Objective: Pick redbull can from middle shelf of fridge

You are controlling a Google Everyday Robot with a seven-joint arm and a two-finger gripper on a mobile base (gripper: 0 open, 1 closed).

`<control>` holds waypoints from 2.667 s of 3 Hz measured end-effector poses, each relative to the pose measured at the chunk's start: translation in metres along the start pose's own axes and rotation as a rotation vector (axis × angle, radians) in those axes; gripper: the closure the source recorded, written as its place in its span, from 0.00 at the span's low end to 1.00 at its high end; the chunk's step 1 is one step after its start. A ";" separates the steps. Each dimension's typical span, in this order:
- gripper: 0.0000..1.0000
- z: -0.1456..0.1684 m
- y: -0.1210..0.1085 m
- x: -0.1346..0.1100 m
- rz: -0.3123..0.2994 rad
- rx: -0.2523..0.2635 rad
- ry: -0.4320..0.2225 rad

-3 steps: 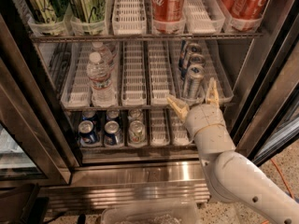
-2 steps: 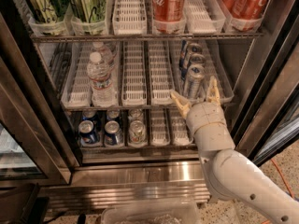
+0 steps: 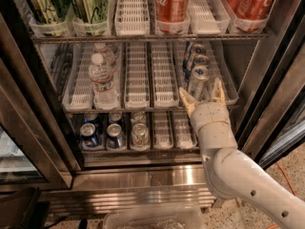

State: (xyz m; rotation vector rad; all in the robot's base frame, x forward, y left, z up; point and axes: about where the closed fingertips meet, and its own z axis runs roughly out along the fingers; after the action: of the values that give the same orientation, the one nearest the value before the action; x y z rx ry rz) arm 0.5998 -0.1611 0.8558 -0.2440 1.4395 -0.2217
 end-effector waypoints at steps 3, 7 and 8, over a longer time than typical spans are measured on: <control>0.45 0.013 -0.001 0.015 0.062 0.041 0.106; 1.00 0.011 0.005 0.009 0.077 0.013 0.115; 1.00 0.005 0.007 -0.016 0.082 -0.001 0.059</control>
Offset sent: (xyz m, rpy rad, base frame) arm 0.0172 -0.0095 -0.0154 0.0842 0.1025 -0.0889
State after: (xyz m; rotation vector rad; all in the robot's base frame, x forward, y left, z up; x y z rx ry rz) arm 0.6027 -0.1495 0.8693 -0.1799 1.5050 -0.1623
